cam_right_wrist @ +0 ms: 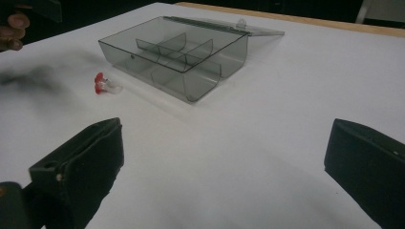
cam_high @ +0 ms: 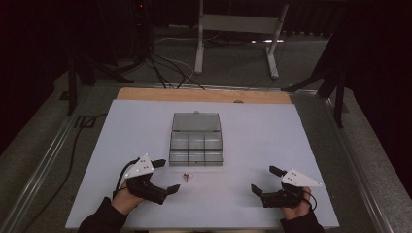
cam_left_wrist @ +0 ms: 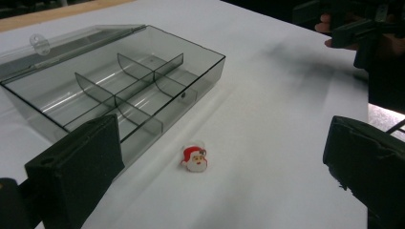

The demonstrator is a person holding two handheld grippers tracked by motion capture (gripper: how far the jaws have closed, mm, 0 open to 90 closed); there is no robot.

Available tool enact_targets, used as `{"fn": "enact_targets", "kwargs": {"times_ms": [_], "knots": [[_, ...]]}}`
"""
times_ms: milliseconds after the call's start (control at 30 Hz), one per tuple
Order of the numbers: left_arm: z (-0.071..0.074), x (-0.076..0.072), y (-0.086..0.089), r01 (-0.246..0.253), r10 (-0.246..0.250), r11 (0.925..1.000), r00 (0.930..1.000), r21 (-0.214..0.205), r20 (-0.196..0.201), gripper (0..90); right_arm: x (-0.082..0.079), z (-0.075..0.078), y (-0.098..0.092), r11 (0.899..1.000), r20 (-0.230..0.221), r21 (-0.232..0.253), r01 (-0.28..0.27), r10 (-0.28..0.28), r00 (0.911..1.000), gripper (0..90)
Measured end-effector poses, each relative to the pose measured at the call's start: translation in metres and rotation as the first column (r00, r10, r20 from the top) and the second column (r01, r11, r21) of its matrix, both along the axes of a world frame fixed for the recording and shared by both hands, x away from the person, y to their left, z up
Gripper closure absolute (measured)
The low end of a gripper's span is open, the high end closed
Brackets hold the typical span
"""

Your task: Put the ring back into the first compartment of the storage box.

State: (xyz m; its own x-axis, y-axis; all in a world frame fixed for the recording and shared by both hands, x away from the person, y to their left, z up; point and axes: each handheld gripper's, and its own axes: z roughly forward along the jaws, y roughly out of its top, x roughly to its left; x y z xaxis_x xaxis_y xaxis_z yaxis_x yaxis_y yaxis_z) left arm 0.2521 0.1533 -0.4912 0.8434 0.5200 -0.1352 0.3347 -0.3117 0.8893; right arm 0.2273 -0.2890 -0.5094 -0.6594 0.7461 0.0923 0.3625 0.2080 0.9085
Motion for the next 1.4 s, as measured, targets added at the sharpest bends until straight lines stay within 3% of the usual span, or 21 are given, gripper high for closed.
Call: {"fn": "enact_targets", "kwargs": {"times_ms": [233, 700, 1000, 1400], "knots": [[-0.006, 0.002, -0.014, -0.019, 0.019, 0.9991, 0.9998, 0.038, 0.003, 0.3, 0.000, -0.001, 0.000, 1.000, -0.002, -0.002, -0.004, 0.004, 1.0000, 0.0], [-0.019, 0.008, -0.034, -0.040, 0.043, 0.9938, 0.9986, 0.104, -0.030, 0.4, 0.000, -0.001, 0.000, 1.000, -0.008, -0.004, -0.003, 0.003, 1.0000, 0.0], [-0.027, 0.010, -0.043, -0.071, 0.079, 0.9873, 0.9959, 0.142, -0.046, 0.5, 0.000, -0.001, 0.000, 1.000, -0.007, -0.006, -0.004, 0.004, 1.0000, 0.0], [-0.035, 0.010, -0.053, -0.068, 0.078, 0.9769, 0.9960, 0.202, -0.044, 2.4, 0.000, 0.000, 0.000, 1.000, -0.008, -0.008, -0.006, 0.006, 1.0000, 0.0]]}}
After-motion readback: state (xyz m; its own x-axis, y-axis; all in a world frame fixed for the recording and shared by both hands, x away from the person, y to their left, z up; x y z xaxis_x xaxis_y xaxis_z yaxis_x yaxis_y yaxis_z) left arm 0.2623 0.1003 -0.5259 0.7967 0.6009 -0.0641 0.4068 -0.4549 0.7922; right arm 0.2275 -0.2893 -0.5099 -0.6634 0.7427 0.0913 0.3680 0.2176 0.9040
